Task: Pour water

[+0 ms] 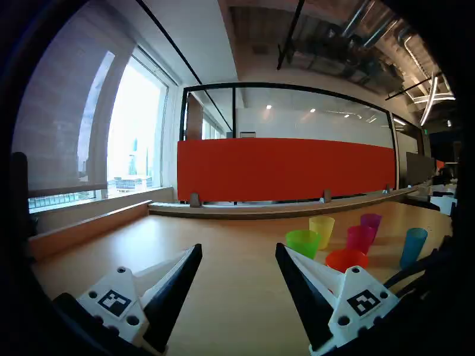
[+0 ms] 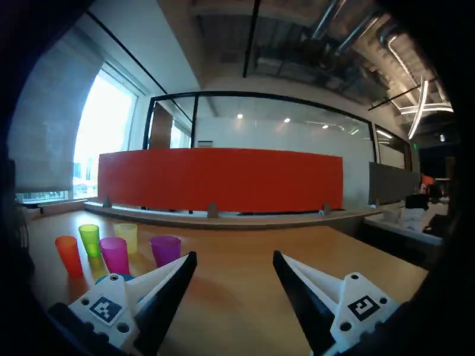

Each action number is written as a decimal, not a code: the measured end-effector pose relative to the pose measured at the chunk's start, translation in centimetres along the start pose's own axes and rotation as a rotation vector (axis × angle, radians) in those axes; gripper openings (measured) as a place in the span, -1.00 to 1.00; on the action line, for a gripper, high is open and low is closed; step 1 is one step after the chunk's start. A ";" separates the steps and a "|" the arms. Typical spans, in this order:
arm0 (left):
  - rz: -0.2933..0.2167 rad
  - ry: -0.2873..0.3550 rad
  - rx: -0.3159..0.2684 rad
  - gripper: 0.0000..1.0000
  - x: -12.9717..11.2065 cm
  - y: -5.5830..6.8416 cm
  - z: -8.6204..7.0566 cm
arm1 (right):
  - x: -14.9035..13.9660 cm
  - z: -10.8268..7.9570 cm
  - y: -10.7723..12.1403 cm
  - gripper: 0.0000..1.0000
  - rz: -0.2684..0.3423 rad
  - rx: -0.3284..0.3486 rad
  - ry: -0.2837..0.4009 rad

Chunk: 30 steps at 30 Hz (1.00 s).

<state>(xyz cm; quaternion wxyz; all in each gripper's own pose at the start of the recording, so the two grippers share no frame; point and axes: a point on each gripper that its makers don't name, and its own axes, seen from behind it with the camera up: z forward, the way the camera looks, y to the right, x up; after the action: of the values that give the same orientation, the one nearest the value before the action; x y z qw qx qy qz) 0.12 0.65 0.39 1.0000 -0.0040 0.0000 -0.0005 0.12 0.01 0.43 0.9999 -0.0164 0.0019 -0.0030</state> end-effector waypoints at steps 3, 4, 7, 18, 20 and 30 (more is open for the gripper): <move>0.000 0.000 0.000 0.83 0.0 0.0 0.0 | -0.4 0.3 0.1 0.99 0.004 0.002 -0.002; 0.000 0.000 0.000 0.83 0.0 0.0 0.0 | -0.4 0.3 0.2 0.99 0.004 0.001 -0.004; 0.000 0.000 0.000 0.83 0.0 0.1 0.0 | -0.5 0.4 0.3 0.99 0.006 0.000 -0.006; 0.000 0.000 0.000 0.83 0.0 0.1 0.0 | -0.4 0.0 0.2 0.99 0.019 0.010 -0.004; 0.000 0.000 0.000 0.83 0.0 0.1 0.0 | -0.3 -0.1 0.2 0.99 0.020 0.010 -0.005; 0.000 0.000 0.000 0.83 0.0 0.0 0.0 | -0.4 -0.2 0.1 0.99 0.021 0.013 -0.006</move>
<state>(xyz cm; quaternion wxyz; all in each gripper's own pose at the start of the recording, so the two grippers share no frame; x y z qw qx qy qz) 0.13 0.69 0.41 1.0000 -0.0040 0.0001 -0.0005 -0.27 0.07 0.21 0.9999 -0.0098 -0.0008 0.0074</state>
